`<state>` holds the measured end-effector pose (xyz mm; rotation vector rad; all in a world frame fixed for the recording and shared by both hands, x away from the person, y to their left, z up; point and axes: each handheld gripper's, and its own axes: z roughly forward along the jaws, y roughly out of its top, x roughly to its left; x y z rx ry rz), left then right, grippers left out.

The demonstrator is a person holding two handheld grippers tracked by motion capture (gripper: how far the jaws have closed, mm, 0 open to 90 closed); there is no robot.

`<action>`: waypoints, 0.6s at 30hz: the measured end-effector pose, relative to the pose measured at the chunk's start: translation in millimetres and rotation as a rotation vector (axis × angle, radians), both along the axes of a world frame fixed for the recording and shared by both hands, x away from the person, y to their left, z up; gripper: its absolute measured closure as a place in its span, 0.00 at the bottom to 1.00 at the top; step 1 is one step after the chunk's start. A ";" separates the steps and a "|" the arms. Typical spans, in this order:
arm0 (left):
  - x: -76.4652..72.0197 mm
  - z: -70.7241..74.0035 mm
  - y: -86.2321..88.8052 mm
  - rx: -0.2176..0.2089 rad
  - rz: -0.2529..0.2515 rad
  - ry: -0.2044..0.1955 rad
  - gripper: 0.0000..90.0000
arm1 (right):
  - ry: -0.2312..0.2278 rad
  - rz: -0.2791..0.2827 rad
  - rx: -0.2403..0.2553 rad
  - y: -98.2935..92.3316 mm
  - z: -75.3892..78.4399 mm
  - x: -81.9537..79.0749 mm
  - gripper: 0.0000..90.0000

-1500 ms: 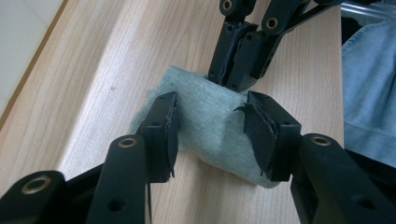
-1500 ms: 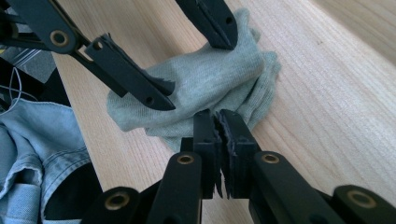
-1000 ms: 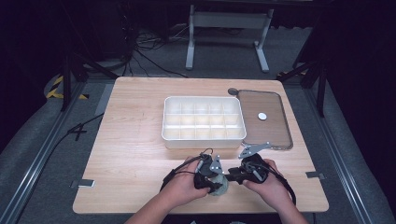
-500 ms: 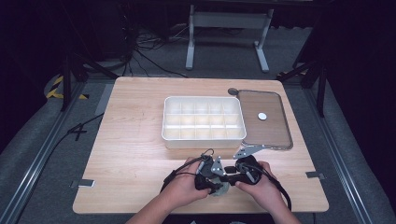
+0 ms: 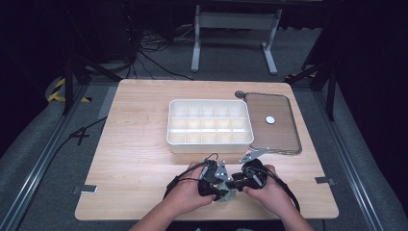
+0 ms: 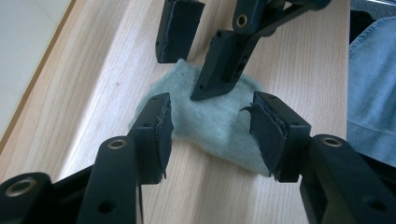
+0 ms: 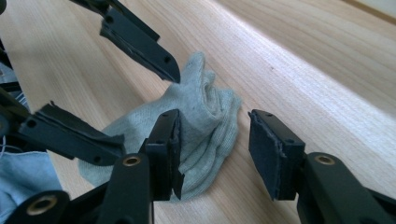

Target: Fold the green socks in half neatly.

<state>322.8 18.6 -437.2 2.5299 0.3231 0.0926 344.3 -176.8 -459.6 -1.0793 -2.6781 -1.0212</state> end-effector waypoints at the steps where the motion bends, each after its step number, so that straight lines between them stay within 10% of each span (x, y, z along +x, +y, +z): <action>1: 0.0 0.3 1.6 -0.004 0.004 -0.001 0.54 | 0.008 0.007 0.003 -0.3 -0.8 1.5 0.61; 18: 4.0 7.9 31.2 -0.020 0.094 -0.005 0.53 | 0.081 0.072 -0.006 4.5 3.4 9.4 0.87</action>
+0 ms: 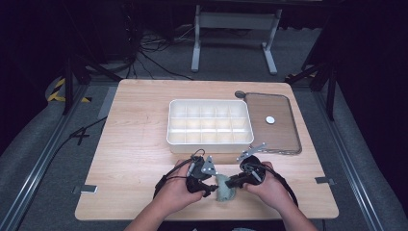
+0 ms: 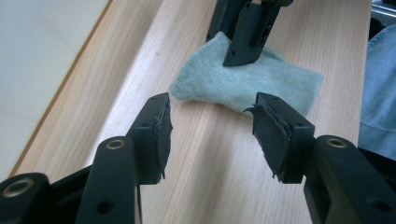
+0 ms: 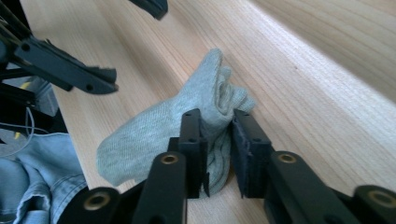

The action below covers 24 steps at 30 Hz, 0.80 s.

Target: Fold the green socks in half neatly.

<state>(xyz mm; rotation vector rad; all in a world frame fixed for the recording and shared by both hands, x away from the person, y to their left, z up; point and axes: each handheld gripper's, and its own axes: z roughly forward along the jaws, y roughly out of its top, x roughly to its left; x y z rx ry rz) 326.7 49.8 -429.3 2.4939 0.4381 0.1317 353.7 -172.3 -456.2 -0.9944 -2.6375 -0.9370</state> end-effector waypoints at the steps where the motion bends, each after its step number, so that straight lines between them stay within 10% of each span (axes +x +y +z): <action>1: 1.1 0.4 1.4 -0.005 -0.006 -0.005 0.53 | -0.004 0.001 -0.008 0.3 0.7 0.0 0.88; 9: 7.5 7.2 17.5 -0.063 0.044 0.001 0.53 | -0.057 0.015 -0.087 9.4 10.3 -5.2 0.93; 24: 18.5 22.7 40.8 -0.119 0.109 -0.018 0.53 | -0.143 0.003 -0.087 6.5 33.8 -14.1 0.94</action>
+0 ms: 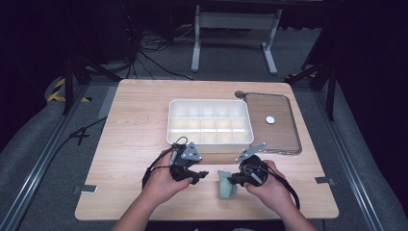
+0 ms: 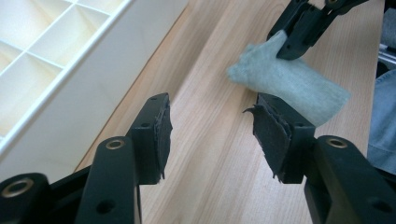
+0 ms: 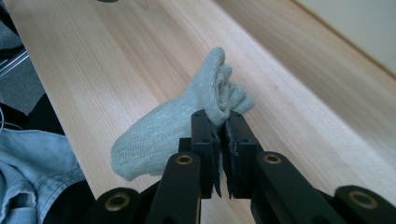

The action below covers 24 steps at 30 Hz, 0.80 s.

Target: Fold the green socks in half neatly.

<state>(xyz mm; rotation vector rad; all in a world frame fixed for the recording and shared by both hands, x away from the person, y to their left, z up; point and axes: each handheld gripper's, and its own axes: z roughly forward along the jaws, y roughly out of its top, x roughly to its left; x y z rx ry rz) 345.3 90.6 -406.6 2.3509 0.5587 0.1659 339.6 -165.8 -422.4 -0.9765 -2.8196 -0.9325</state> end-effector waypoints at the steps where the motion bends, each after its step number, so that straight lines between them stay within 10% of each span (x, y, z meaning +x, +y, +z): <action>1: 0.0 0.0 0.0 0.000 0.000 0.000 0.53 | 0.000 0.000 0.000 0.0 0.0 0.0 0.94; 24: 14.0 21.2 48.5 0.001 0.154 0.000 0.52 | -0.168 -0.070 -0.064 -11.9 63.1 19.1 0.93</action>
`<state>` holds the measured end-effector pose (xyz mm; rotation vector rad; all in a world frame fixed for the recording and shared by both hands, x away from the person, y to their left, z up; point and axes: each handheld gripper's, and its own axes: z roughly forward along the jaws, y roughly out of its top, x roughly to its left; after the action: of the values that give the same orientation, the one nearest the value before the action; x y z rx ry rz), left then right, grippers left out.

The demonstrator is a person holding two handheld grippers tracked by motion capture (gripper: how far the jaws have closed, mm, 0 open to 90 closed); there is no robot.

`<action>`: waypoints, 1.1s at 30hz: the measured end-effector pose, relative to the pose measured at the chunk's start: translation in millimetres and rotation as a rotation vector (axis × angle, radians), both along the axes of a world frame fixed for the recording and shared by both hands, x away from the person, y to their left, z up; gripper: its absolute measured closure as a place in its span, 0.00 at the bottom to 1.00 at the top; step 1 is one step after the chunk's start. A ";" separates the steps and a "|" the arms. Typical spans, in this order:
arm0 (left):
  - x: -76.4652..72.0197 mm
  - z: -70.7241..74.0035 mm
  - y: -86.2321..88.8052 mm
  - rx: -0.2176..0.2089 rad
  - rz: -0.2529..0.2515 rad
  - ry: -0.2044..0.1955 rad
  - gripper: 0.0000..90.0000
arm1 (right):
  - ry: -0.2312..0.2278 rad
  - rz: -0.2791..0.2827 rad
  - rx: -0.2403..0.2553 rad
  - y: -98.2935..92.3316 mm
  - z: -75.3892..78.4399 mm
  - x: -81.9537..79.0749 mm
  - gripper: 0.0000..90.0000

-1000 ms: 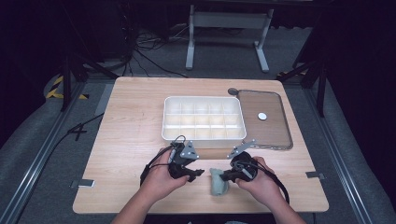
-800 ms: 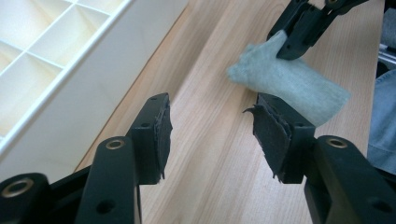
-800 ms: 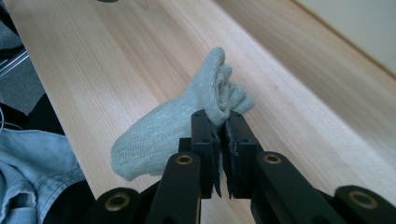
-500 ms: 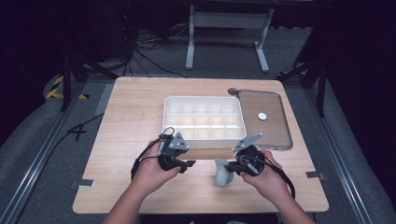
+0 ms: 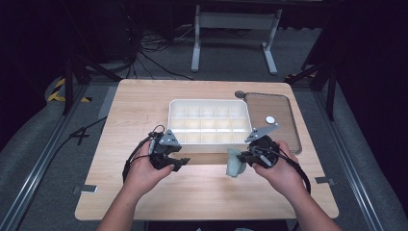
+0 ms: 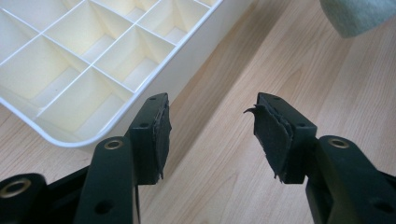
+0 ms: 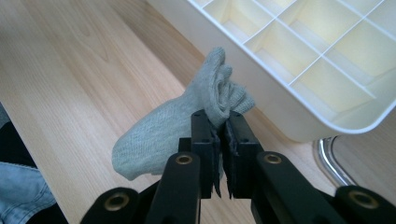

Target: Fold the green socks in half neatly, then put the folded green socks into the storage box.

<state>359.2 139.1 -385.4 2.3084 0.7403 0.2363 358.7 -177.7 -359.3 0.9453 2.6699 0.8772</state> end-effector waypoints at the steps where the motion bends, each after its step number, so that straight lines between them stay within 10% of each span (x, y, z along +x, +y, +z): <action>1: 0.0 -0.2 0.2 -0.002 0.002 0.000 0.52 | 0.001 -0.006 -0.003 0.1 2.3 0.9 0.93; 33: -4.7 1.6 22.9 -0.021 0.055 -0.007 0.52 | -0.127 -0.091 -0.102 -6.0 43.9 70.8 0.92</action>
<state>354.6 162.0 -383.8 2.2683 0.7998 0.2602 429.5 -183.7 -315.4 0.9459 2.5178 0.7479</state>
